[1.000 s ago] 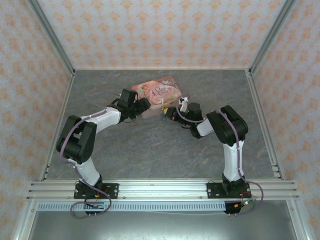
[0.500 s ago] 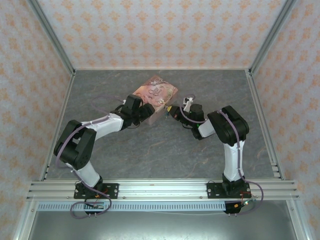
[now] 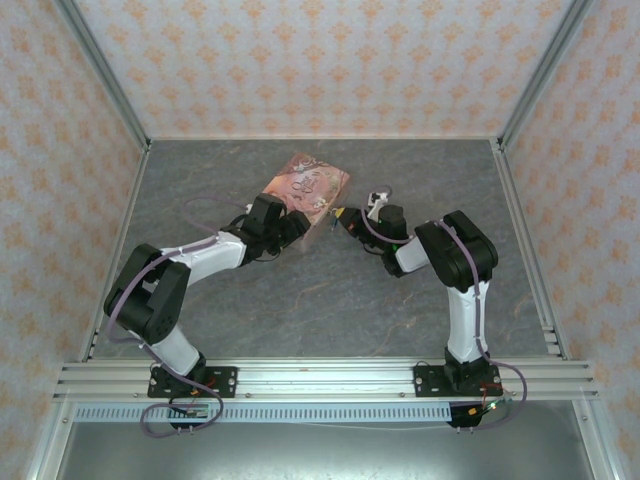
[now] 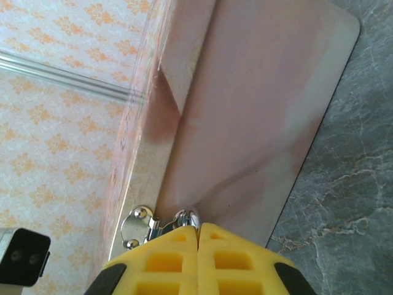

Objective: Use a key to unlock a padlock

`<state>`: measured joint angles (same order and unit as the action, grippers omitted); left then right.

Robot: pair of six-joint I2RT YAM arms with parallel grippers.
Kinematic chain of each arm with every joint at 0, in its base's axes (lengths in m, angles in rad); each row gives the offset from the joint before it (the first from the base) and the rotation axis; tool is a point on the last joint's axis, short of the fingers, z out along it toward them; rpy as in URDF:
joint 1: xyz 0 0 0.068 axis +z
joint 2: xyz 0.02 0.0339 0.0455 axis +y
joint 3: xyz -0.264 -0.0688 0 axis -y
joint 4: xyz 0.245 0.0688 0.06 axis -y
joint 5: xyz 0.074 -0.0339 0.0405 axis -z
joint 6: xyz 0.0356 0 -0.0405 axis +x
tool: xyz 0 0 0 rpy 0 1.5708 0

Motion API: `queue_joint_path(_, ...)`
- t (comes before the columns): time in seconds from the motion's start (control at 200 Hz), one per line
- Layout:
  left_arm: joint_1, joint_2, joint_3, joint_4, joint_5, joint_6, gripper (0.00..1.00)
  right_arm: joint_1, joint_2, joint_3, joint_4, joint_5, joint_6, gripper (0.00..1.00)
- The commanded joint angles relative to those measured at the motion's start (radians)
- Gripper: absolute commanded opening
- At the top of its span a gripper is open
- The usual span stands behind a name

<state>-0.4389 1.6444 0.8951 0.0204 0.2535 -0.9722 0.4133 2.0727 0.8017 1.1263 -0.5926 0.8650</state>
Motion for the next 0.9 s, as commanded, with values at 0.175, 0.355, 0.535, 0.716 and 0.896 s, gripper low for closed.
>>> queue_joint_path(0.175, -0.011, -0.003, -0.062, -0.176, -0.019, 0.002, 0.77, -0.011, -0.005, 0.049, -0.024, 0.129, -0.006, 0.00)
queue_joint_path(0.355, -0.006, -0.043, -0.064, -0.186, -0.030, 0.017, 0.79, -0.012, -0.038, 0.025, -0.050, 0.146, -0.075, 0.00)
queue_joint_path(0.535, 0.019, -0.132, -0.036, -0.201, -0.069, 0.074, 0.83, -0.011, -0.190, -0.023, -0.227, 0.158, -0.238, 0.00)
queue_joint_path(0.716, 0.034, -0.245, 0.012, -0.219, -0.197, 0.155, 0.95, -0.012, -0.375, -0.038, -0.507, 0.126, -0.393, 0.00)
queue_joint_path(0.896, 0.035, -0.360, 0.024, -0.178, -0.312, 0.287, 1.00, -0.012, -0.547, -0.002, -0.974, 0.097, -0.581, 0.00)
